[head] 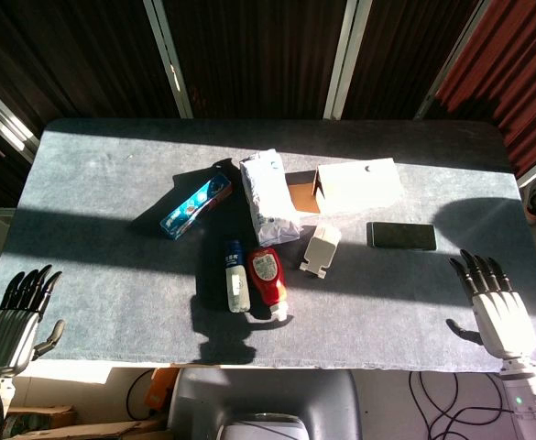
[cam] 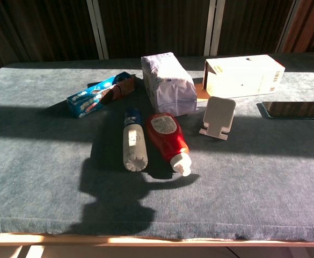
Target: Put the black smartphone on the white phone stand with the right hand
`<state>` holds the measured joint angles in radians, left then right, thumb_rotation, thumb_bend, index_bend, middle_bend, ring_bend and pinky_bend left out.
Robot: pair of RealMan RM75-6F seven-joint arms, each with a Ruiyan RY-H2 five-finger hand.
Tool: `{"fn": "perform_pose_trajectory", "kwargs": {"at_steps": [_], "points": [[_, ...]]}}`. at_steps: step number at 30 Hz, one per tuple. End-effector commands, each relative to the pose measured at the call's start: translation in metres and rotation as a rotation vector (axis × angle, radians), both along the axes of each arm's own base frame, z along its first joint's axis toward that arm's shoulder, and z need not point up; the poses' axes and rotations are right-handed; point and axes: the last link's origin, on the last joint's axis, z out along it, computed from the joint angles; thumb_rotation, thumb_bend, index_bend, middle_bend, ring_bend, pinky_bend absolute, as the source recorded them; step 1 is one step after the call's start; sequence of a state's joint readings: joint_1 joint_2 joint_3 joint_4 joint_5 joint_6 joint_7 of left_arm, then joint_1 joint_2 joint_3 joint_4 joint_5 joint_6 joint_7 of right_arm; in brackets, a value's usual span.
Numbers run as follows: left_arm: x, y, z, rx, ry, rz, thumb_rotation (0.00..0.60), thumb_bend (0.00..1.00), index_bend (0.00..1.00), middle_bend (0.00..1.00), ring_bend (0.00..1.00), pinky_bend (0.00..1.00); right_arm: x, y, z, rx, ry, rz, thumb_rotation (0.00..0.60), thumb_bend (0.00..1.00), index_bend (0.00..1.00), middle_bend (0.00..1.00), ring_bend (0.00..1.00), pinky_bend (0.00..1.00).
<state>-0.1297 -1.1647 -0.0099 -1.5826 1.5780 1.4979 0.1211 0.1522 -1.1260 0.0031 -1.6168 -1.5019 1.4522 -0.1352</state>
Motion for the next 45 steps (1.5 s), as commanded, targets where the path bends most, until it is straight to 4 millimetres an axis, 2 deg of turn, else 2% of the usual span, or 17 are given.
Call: {"fn": "perform_pose_trajectory", "kwargs": {"at_steps": [1, 3, 6, 12, 15, 17, 20, 30, 35, 45], "points": [[-0.001, 0.001, 0.0, 0.0, 0.001, 0.003, 0.6, 0.38, 0.0, 0.0, 0.0, 0.03, -0.003, -0.007, 0.002, 0.002, -0.003, -0.012, 0.6, 0.29, 0.0, 0.0, 0.0, 0.0], [-0.001, 0.002, 0.0, 0.0, 0.002, 0.006, 0.6, 0.38, 0.0, 0.0, 0.0, 0.03, -0.005, -0.018, 0.003, 0.015, -0.01, -0.015, 0.6, 0.29, 0.0, 0.0, 0.0, 0.0], [0.0, 0.004, -0.001, 0.001, -0.005, 0.003, 0.6, 0.38, 0.0, 0.0, 0.0, 0.03, -0.015, -0.049, 0.004, 0.049, -0.044, -0.038, 0.6, 0.29, 0.0, 0.0, 0.0, 0.0], [0.001, 0.011, -0.005, -0.005, -0.006, 0.004, 0.6, 0.38, 0.0, 0.0, 0.0, 0.03, -0.047, -0.13, 0.002, 0.113, -0.147, -0.161, 0.6, 0.29, 0.0, 0.02, 0.0, 0.03], [0.002, 0.016, -0.008, -0.014, 0.002, 0.012, 0.6, 0.37, 0.0, 0.0, 0.0, 0.03, -0.056, -0.162, -0.006, 0.166, -0.166, -0.213, 0.6, 0.29, 0.05, 0.06, 0.0, 0.05], [0.002, 0.018, -0.011, -0.021, 0.009, 0.014, 0.6, 0.37, 0.0, 0.0, 0.0, 0.03, -0.062, -0.181, -0.009, 0.176, -0.117, -0.224, 0.6, 0.29, 0.1, 0.08, 0.0, 0.09], [0.001, 0.02, -0.015, -0.036, 0.023, 0.027, 0.6, 0.37, 0.0, 0.0, 0.0, 0.03, -0.062, -0.197, -0.022, 0.216, -0.083, -0.233, 0.6, 0.29, 0.16, 0.11, 0.0, 0.12], [0.001, 0.024, -0.017, -0.037, 0.034, 0.041, 0.6, 0.37, 0.0, 0.0, 0.0, 0.03, -0.056, -0.23, -0.05, 0.298, 0.093, -0.251, 0.6, 0.29, 0.24, 0.16, 0.0, 0.12], [0.001, 0.025, -0.018, -0.04, 0.037, 0.042, 0.6, 0.37, 0.0, 0.0, 0.0, 0.03, -0.051, -0.236, -0.064, 0.325, 0.144, -0.244, 0.6, 0.29, 0.28, 0.17, 0.01, 0.12], [0.0, 0.025, -0.017, -0.037, 0.037, 0.047, 0.6, 0.38, 0.0, 0.0, 0.0, 0.03, -0.052, -0.24, -0.078, 0.34, 0.17, -0.279, 0.6, 0.29, 0.37, 0.21, 0.03, 0.12]]}}
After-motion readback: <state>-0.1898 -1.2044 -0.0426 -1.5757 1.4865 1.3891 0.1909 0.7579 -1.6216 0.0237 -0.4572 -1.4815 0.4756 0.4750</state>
